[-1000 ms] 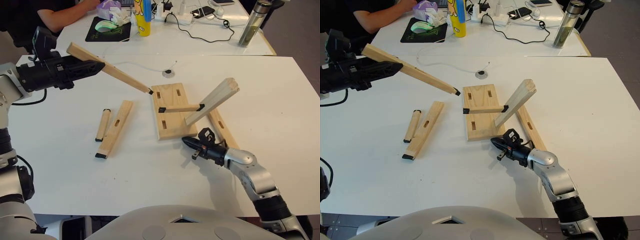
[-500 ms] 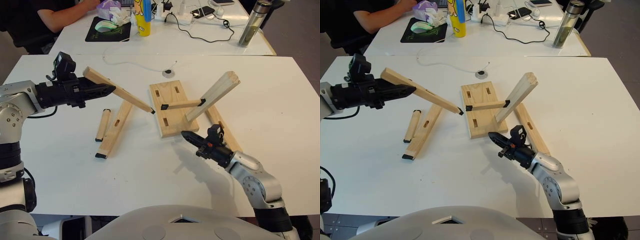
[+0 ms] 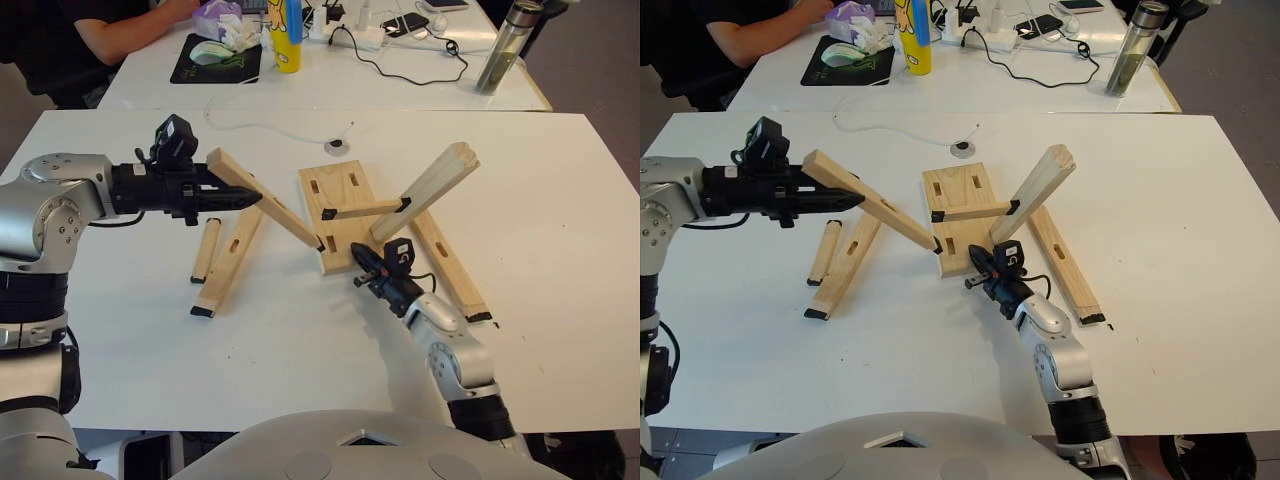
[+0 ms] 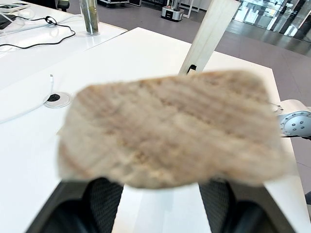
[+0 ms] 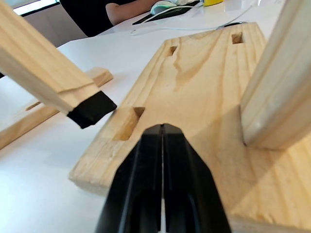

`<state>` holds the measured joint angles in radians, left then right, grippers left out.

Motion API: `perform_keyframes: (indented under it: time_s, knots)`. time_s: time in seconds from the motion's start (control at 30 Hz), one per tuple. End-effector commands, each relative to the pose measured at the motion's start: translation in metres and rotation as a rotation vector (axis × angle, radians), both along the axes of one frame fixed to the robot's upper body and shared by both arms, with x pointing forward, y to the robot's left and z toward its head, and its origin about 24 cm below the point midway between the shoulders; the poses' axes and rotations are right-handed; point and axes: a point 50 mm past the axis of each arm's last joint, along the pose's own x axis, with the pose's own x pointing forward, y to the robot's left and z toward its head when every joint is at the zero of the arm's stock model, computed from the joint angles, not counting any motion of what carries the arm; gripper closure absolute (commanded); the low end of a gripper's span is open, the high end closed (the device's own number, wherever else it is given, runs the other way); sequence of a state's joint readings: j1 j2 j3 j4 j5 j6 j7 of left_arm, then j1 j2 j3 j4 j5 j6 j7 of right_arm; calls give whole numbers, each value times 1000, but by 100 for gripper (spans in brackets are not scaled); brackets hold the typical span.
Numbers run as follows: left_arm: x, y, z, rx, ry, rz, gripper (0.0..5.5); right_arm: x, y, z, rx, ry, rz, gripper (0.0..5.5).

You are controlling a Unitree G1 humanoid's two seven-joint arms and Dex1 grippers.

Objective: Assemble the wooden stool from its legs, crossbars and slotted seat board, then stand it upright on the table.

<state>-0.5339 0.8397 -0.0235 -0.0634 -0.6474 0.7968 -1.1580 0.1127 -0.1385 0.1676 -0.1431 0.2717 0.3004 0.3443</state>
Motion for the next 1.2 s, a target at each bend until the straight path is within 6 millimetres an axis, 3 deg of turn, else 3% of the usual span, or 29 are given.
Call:
perform_keyframes:
  time_s: [0.03, 0.67, 1.2]
  knots:
    - [2, -7, 11, 17, -44, -42, 343, -7, -8, -22, -113, 101, -30, 550]
    - [13, -26, -1, 132, -122, -102, 343, -9, -3, -31, -140, 154, -1, 550]
    - [18, -43, 7, 257, -181, -130, 343, -9, -1, -32, -163, 162, 13, 550]
